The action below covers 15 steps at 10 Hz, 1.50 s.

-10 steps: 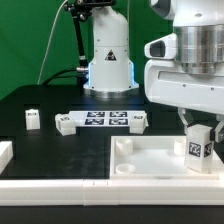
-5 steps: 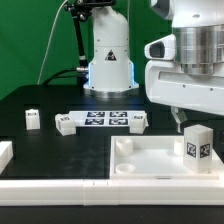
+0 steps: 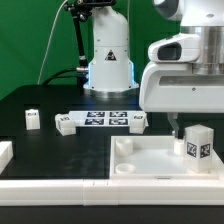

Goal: Assemble one leg

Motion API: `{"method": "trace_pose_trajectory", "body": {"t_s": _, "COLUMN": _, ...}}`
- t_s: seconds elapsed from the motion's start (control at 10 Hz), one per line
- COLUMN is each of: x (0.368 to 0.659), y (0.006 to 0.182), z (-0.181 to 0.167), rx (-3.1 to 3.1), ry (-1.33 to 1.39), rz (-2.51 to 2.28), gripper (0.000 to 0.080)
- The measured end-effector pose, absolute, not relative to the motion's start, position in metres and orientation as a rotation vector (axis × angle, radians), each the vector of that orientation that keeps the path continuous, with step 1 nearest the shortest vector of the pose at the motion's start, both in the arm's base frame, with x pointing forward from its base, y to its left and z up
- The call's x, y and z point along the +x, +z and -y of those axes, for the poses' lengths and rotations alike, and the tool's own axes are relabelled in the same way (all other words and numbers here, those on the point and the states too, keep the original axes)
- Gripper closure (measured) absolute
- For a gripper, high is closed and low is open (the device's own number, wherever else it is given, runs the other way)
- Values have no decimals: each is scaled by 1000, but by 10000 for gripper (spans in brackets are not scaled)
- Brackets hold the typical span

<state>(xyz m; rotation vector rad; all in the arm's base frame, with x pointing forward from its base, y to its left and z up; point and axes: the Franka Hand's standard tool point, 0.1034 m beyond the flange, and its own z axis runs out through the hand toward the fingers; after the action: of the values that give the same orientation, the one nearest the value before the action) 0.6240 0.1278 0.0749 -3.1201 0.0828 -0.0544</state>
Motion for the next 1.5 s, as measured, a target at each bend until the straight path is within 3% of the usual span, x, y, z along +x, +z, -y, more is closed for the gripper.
{"method": "trace_pose_trajectory", "body": {"t_s": 0.4, "x": 625, "y": 72, "z": -113, "rx": -3086, "ry": -43, "rz": 569, "gripper": 151}}
{"method": "trace_pose_trajectory", "body": {"t_s": 0.6, "x": 625, "y": 72, "z": -113, "rx": -3081, "ry": -43, "rz": 596, "gripper": 151}}
{"method": "trace_pose_trajectory", "body": {"t_s": 0.7, "x": 625, "y": 72, "z": -113, "rx": -3081, "ry": -42, "rz": 597, "gripper": 280}}
{"method": "trace_pose_trajectory", "body": {"t_s": 0.8, "x": 625, "y": 72, "z": -113, "rx": -3081, "ry": -42, "rz": 597, "gripper": 280}}
{"method": "trace_pose_trajectory", "body": {"t_s": 0.9, "x": 625, "y": 72, "z": -113, "rx": -3085, "ry": -42, "rz": 574, "gripper": 424}}
{"method": "trace_pose_trajectory", "body": {"t_s": 1.0, "x": 625, "y": 72, "z": -113, "rx": -3091, "ry": -42, "rz": 539, "gripper": 509}}
{"method": "trace_pose_trajectory", "body": {"t_s": 1.2, "x": 624, "y": 72, "z": -113, "rx": -3101, "ry": -41, "rz": 456, "gripper": 509}}
{"method": "trace_pose_trajectory", "body": {"t_s": 1.5, "x": 621, "y": 70, "z": -120, "rx": -3121, "ry": -29, "rz": -80, "gripper": 509}}
